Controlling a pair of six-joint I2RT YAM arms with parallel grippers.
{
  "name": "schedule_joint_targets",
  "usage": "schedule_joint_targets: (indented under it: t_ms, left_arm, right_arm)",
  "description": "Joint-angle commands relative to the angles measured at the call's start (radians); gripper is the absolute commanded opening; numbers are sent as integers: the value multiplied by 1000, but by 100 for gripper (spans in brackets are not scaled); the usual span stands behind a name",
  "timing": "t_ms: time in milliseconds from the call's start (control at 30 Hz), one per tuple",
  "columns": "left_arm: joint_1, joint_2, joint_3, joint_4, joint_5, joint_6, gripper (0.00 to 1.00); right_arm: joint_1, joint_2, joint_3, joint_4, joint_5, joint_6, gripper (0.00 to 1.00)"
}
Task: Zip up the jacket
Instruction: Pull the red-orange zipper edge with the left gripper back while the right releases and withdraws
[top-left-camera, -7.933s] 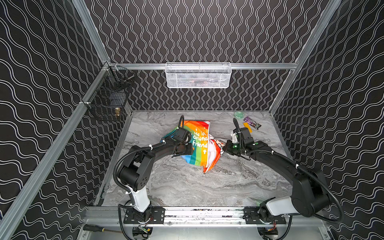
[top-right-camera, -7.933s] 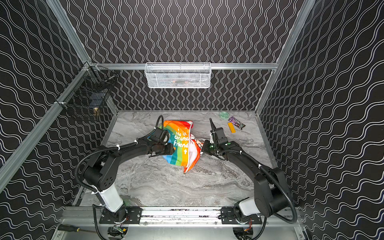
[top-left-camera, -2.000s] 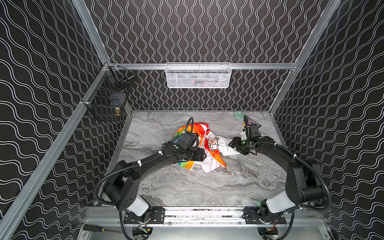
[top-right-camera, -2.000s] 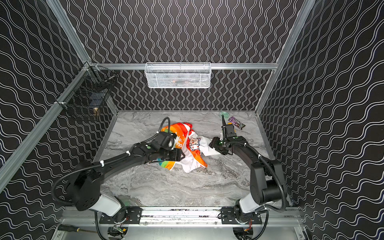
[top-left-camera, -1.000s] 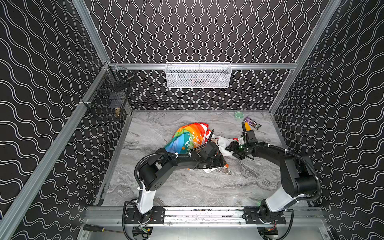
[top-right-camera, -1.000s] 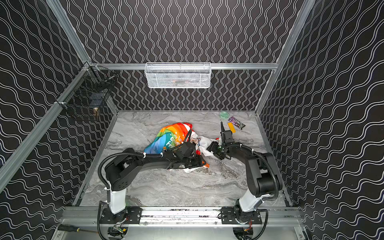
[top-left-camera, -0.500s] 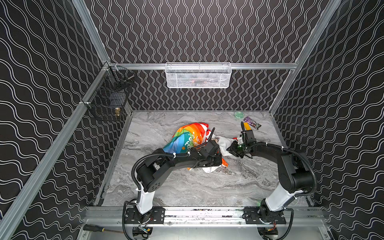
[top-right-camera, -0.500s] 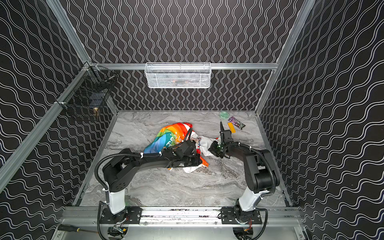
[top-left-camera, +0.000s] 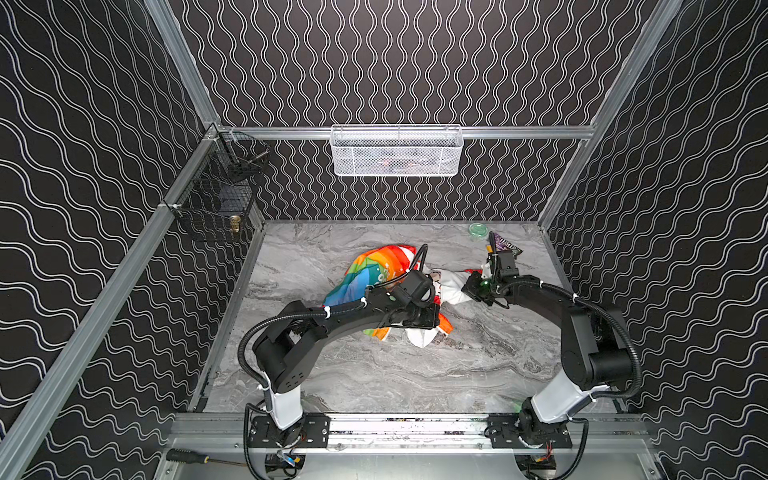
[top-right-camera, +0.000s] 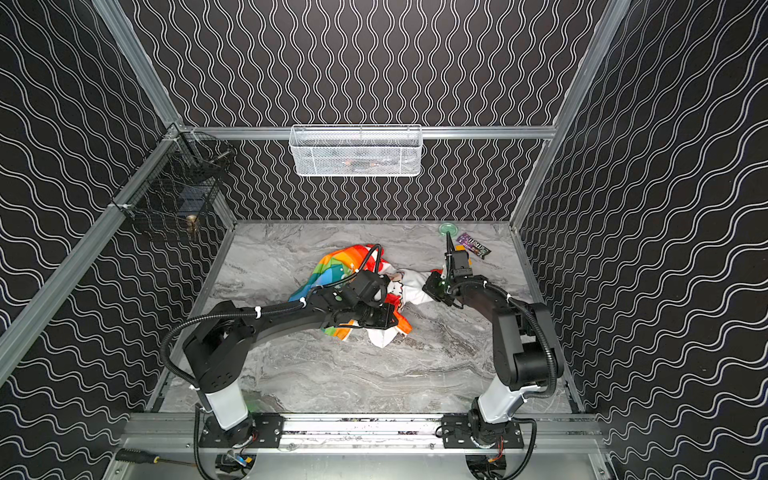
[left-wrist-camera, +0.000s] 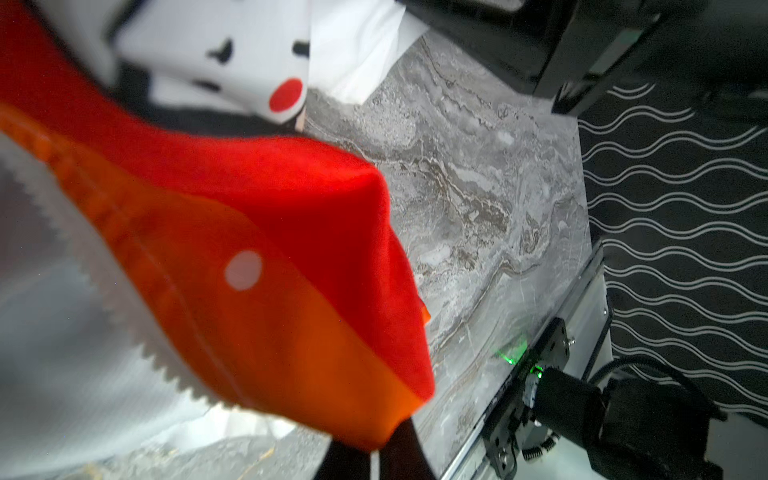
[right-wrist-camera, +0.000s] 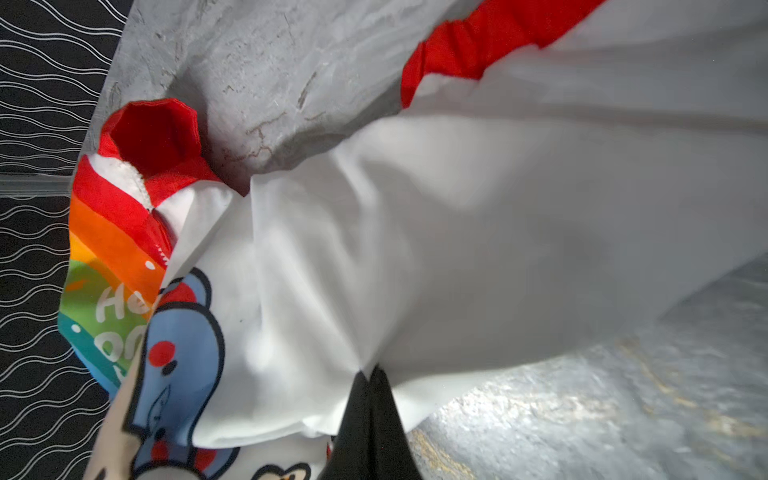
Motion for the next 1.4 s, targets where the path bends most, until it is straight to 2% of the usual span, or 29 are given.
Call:
schedule_joint_targets:
  t_ms: [0, 233, 600, 633, 800, 867, 967, 1067, 1367]
  left_arm:
    - [18, -30, 14, -103, 81, 117, 0]
    - [46, -59, 40, -256, 114, 243, 0]
    - [114, -72, -111, -232, 182, 247, 0]
    - [117, -68, -122, -226, 182, 246, 0]
    - [130, -55, -179, -178, 192, 228, 0]
    - [134, -53, -193, -163, 196, 221, 0]
    - [138, -47, -208, -146, 197, 217, 0]
    - [144, -37, -223, -132, 201, 216, 0]
    - [156, -27, -264, -84, 208, 199, 0]
  right_arm:
    - [-3, -20, 43, -60, 52, -37, 0]
    - [-12, -17, 77, -129, 116, -66, 0]
    - [-30, 7, 57, -159, 165, -78, 2]
    - [-31, 8, 62, -165, 166, -79, 4]
    - [-37, -27, 95, -184, 171, -85, 45]
    - [-35, -46, 120, -191, 166, -88, 52]
    - [-17, -60, 166, -191, 134, -94, 58]
    - [39, -30, 245, -208, 125, -109, 59]
    - [194, 262, 543, -287, 110, -134, 58]
